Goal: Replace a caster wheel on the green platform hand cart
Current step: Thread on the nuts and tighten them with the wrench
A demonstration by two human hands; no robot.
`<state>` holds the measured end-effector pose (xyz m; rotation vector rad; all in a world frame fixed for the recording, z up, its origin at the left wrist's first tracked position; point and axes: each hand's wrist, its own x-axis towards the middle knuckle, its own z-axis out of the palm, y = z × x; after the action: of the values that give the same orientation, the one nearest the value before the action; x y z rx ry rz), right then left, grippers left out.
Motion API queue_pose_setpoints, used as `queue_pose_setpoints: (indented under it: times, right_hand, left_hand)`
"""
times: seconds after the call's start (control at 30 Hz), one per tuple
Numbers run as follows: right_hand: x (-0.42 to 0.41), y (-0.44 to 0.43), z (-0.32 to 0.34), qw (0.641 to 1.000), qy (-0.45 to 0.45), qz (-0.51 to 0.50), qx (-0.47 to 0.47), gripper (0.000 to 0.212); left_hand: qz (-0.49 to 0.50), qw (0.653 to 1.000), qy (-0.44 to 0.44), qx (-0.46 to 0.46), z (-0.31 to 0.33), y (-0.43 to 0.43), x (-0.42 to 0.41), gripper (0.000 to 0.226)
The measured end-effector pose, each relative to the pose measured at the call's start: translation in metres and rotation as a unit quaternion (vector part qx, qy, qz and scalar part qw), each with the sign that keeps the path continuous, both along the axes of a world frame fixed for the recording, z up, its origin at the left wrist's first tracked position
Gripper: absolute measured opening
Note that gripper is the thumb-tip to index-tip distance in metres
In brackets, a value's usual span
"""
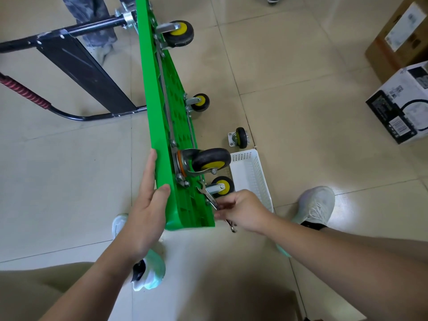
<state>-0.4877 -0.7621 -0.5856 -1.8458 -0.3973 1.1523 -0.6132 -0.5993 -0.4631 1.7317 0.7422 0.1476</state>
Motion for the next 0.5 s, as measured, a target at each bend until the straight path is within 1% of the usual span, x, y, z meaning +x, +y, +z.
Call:
queue_pose_setpoints:
  times: [0.27,0.43,0.5]
  right_hand:
    - [0.011,0.023,-0.023,0.997,-0.058,0.019,0.055,0.033]
    - [0.008,0.034,-0.033,0.995,-0.063,-0.001,0.073,0.035]
    - [0.008,0.038,-0.035,0.995,-0.070,-0.003,0.078,0.033]
  left_hand:
    - [-0.005,1.000,-0.002,0.016,-0.006,0.003,-0.001,0.061]
    - [0.002,1.000,-0.001,0.013,-0.006,0.002,0.000,0.061]
    - [0.001,1.000,-0.002,0.013,-0.006,0.002,0.000,0.061]
